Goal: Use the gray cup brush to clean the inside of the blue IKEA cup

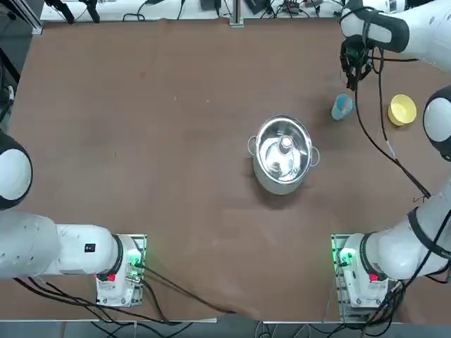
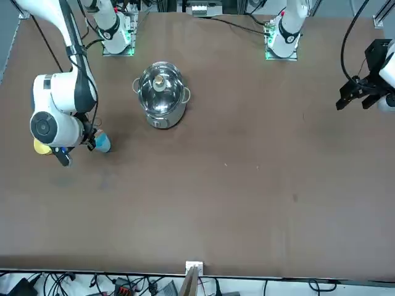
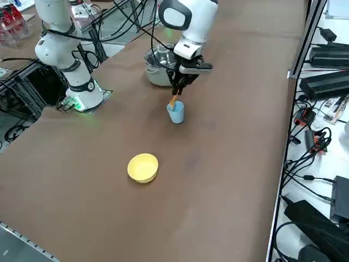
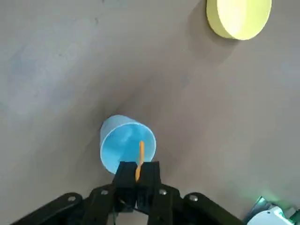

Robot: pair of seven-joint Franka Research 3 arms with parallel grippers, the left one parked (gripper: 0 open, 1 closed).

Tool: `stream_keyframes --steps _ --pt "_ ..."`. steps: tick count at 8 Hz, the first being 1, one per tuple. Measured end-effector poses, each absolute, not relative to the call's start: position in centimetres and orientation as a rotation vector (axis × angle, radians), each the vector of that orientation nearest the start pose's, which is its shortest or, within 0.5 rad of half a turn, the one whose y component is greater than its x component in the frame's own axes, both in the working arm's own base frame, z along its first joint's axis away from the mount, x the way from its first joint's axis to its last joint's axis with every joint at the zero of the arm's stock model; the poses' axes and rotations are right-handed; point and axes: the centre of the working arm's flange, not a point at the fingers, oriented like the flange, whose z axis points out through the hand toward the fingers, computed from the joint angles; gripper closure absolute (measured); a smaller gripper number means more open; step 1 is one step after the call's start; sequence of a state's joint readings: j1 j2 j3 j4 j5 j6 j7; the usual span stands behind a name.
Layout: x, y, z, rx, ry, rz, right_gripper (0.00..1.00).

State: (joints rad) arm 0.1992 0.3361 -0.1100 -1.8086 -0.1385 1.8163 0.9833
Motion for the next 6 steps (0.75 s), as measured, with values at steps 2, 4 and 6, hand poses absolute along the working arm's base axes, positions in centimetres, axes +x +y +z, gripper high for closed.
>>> stream_keyframes --steps 2,4,6 --pt "60.5 3.5 34.6 -3.140 1.412 0.295 0.96" --pt "61.9 3.4 35.1 -3.131 1.417 0.254 0.96" --pt "63.0 4.2 34.8 -3.127 1.405 0.240 0.96"
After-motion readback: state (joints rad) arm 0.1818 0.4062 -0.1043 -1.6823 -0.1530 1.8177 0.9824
